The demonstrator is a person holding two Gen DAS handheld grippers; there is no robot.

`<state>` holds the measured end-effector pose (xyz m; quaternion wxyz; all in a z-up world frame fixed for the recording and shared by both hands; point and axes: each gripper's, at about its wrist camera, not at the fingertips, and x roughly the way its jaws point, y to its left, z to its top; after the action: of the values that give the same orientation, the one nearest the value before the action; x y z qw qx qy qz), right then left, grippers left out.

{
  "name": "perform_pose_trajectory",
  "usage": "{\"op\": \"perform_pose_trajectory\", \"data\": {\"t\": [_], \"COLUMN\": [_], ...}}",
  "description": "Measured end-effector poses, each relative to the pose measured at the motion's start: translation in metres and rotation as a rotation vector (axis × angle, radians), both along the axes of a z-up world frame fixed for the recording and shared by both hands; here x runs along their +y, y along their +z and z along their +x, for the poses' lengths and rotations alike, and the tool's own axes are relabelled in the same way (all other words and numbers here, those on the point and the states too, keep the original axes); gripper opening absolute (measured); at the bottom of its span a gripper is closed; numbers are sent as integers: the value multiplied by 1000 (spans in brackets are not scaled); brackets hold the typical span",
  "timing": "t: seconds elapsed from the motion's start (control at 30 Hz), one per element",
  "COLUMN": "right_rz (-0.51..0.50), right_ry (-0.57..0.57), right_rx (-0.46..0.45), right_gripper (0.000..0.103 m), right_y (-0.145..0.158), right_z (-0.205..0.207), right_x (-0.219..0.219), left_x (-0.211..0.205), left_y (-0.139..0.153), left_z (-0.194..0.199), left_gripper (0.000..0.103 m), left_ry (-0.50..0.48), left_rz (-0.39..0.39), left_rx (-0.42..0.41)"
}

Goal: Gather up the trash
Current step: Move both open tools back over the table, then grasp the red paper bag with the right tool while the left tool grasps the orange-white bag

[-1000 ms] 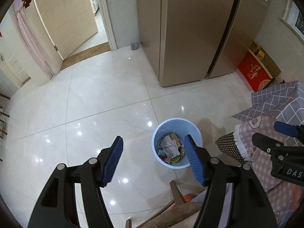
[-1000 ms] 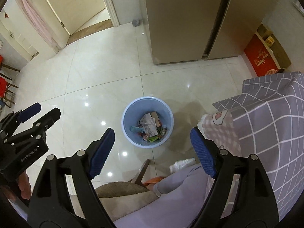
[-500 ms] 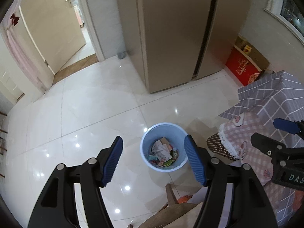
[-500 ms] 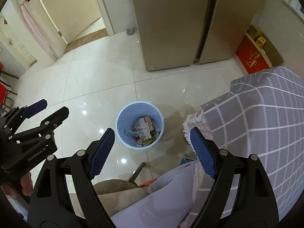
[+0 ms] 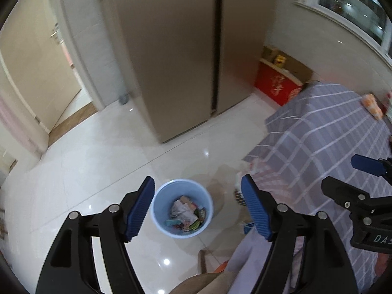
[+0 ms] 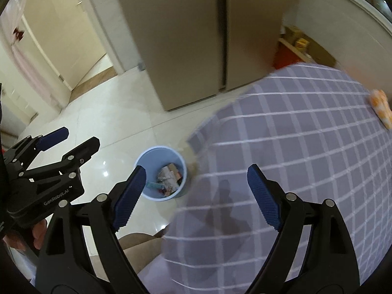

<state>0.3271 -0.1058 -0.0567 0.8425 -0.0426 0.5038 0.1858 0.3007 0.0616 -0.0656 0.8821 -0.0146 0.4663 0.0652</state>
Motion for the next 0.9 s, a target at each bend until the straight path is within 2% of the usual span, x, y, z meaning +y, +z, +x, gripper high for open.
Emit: {"op": "perform_pose_trajectory", "data": {"t": [0.57, 0.9], "right_rz": [10, 67], "right_ry": [-376, -649], "right_rx": [4, 25], "right_gripper": [88, 89], "right_y": [11, 18], "right_z": [0, 4], "right_x": [-188, -321], "left_x": [-171, -283], "left_y": [15, 17], "left_z": [45, 85], "left_gripper": [80, 87], "left_ry": [-323, -595], "left_rz": [0, -34], "left_rx": [-21, -27]}}
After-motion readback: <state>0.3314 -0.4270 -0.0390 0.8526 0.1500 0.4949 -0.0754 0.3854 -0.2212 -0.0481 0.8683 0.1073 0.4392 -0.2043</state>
